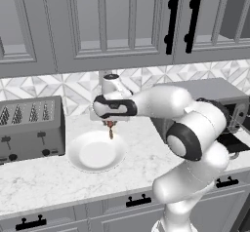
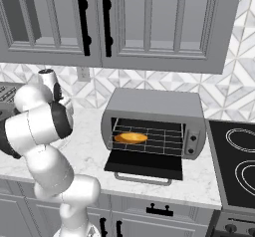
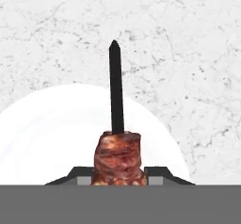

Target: Pick up the kebab skewer and baguette bread, and place them inside the toaster oven. Close the toaster oven door and start by setting the timer.

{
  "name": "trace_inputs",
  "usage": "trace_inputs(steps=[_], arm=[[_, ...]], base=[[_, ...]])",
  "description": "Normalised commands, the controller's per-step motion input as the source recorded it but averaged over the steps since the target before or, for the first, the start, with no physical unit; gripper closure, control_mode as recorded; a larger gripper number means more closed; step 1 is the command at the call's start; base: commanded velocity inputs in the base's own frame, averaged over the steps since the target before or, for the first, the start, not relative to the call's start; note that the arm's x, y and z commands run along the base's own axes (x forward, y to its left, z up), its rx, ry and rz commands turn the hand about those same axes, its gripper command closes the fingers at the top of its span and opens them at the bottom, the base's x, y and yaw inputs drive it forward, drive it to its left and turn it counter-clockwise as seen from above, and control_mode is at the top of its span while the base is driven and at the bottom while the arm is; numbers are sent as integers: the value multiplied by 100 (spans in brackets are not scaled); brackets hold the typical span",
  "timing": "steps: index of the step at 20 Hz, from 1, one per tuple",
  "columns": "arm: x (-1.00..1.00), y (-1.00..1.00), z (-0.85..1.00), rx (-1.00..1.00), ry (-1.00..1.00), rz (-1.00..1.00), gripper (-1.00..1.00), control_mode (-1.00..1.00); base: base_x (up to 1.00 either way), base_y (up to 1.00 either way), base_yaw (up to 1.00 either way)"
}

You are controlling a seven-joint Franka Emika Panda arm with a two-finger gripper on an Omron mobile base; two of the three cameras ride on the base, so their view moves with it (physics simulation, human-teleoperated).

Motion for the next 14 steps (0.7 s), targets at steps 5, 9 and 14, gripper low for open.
trace_inputs(steps=[5,9,14], arm=[[-79,-19,33,0,-5,-32,100,-100],[-54,-28,69,3,-5,-31,100,-100],[-52,-61,75,6,-3,-29,100,-100]], base=[[0,0,0],[0,0,0],[0,0,0]])
